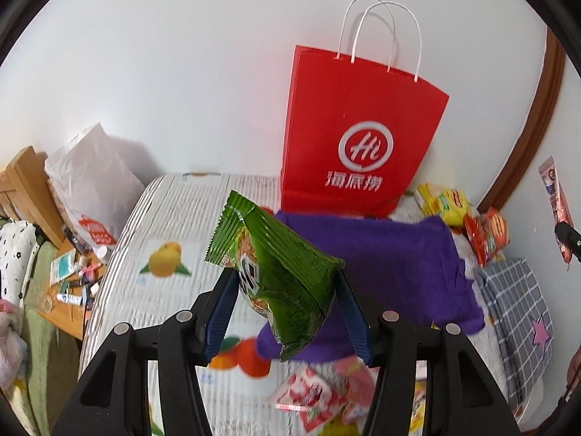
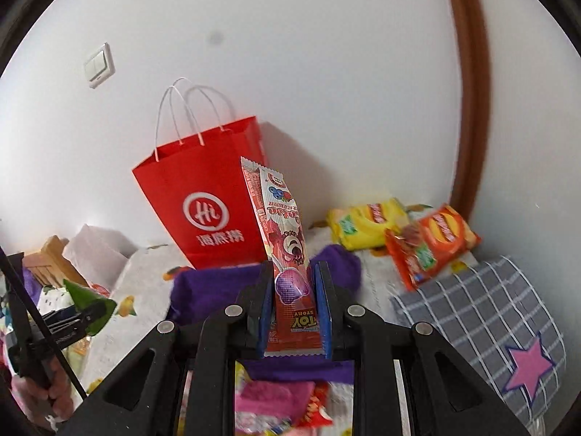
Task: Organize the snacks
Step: 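Carry both snacks onto the purple towel and open both tools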
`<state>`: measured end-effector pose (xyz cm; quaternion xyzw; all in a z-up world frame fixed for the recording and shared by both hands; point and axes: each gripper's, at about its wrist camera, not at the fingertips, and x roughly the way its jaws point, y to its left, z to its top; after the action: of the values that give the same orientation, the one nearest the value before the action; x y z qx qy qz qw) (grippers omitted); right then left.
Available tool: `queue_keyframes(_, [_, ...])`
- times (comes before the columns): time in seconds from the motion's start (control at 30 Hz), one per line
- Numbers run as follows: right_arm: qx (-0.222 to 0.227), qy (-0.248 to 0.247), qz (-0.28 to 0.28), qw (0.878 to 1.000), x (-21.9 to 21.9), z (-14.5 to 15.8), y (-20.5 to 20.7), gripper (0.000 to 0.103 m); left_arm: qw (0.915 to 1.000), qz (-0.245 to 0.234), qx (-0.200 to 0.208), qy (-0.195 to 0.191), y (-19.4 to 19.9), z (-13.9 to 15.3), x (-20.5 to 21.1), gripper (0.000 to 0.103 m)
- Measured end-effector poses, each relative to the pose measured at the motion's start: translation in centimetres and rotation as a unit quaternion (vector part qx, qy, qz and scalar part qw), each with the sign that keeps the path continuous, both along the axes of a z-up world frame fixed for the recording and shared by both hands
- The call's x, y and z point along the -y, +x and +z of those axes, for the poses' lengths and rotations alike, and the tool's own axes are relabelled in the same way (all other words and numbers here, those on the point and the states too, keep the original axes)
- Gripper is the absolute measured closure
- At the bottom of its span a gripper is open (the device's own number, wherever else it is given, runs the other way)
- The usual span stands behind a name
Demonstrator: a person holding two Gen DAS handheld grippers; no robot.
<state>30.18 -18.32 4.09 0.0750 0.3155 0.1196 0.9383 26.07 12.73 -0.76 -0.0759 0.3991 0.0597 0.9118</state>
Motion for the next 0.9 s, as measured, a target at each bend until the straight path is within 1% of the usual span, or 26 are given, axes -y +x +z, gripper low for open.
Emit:
queue_keyframes(0.1, [-0.01,0.008,0.018,1.0,-1.3,-0.1,1.8,0.081,1.0,-0.006,0.005,0.0,1.5,0.4,0.6,0.05])
queue_keyframes(0.17, [-0.019,0.008,0.025,0.999,-2.3,-0.8,3.1,0.081,0.9999,-0.009,0.006,-0.001,2.5,0.4,1.0,0.05])
queue_keyframes(0.37, [-0.054,0.025,0.042,0.997,-3.2,-3.2,6.5,0.081,0.9993,-0.013,-0.009,-0.034,6.0,-0.9,1.5,0.05])
queue_keyframes(0.43, [-0.065,0.026,0.042,0.997,-3.1,-4.1,7.6,0.081,0.9992,-0.014,-0.013,-0.036,7.0,-1.4,1.8,0.05])
queue_keyframes(0.53, [-0.076,0.03,0.041,0.996,-3.0,-5.2,9.2,0.081,0.999,-0.014,-0.019,-0.037,8.4,-2.4,2.0,0.05])
queue_keyframes(0.63, [-0.098,0.036,0.053,0.993,-3.0,-6.7,10.8,0.081,0.9986,-0.013,-0.031,-0.04,9.7,-3.7,2.0,0.05])
queue_keyframes(0.67, [-0.11,0.033,0.06,0.992,-3.2,-7.4,11.4,0.081,0.9984,-0.013,-0.035,-0.042,10.1,-4.2,2.0,0.05])
queue_keyframes(0.8, [-0.132,0.013,0.065,0.989,-3.9,-9.6,12.8,0.081,0.996,-0.015,-0.057,-0.067,11.2,-6.6,1.6,0.05])
queue_keyframes(0.83, [-0.141,0.008,0.067,0.988,-4.1,-10.1,13.2,0.081,0.9952,-0.018,-0.067,-0.07,11.5,-7.0,1.6,0.05])
queue_keyframes(0.9, [-0.163,-0.001,0.075,0.984,-4.8,-11.4,14.0,0.081,0.9942,-0.021,-0.073,-0.077,11.9,-7.7,1.4,0.05])
